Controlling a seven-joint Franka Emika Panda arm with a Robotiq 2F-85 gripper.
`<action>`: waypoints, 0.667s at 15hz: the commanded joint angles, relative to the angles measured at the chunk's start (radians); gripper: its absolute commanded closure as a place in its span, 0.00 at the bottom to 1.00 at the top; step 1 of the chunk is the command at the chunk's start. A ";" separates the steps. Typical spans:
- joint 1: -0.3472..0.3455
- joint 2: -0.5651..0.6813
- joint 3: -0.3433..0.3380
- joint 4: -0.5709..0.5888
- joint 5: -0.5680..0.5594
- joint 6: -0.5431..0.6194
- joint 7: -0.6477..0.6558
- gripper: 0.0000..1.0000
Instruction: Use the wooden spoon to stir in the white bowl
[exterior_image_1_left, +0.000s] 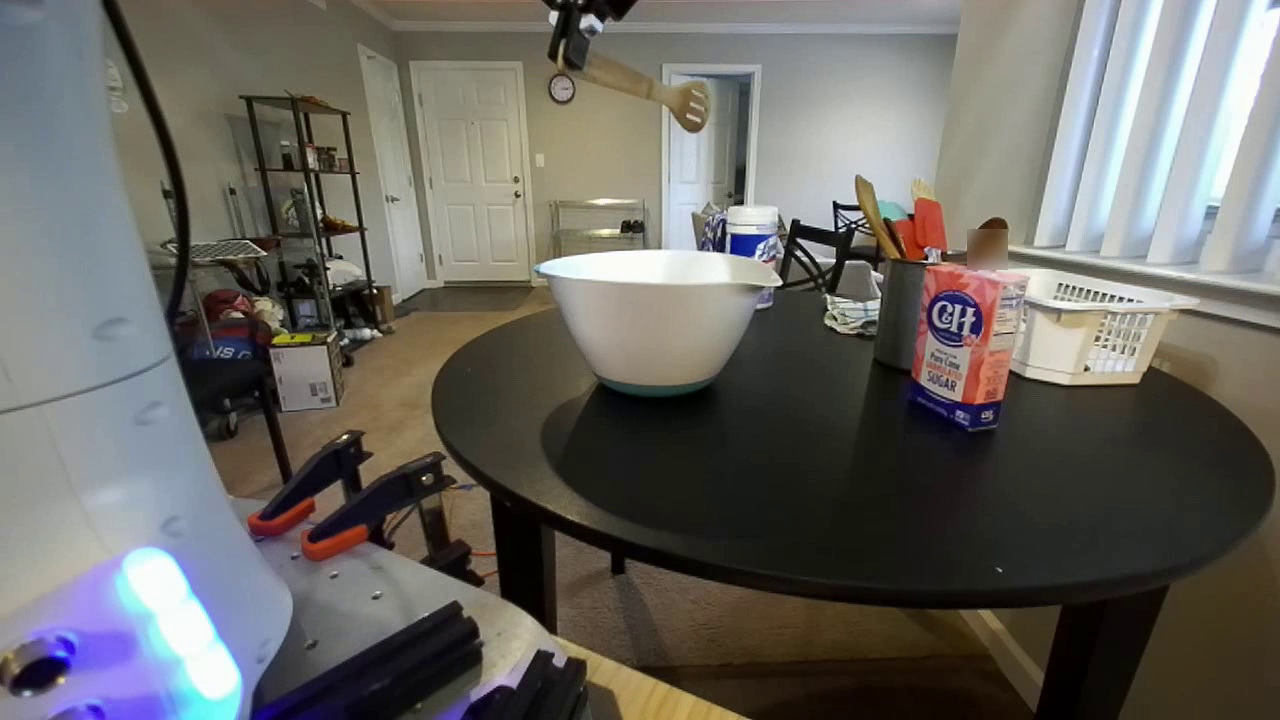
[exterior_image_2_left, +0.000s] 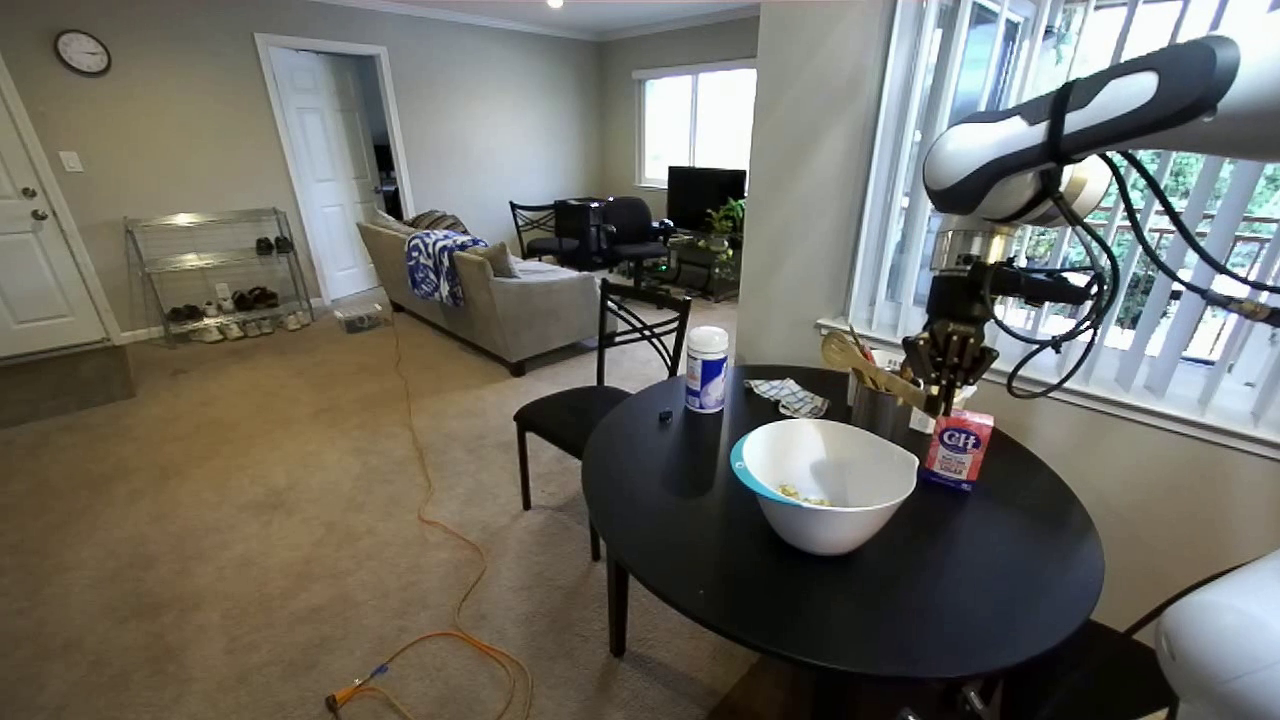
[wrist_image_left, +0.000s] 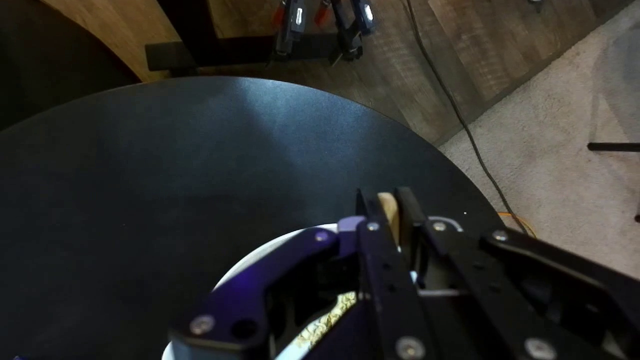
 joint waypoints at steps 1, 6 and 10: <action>-0.006 -0.008 0.000 -0.013 0.004 0.024 0.022 0.56; -0.004 -0.012 -0.002 -0.016 0.013 0.022 0.029 0.25; -0.001 0.001 -0.005 -0.001 0.014 0.003 0.004 0.25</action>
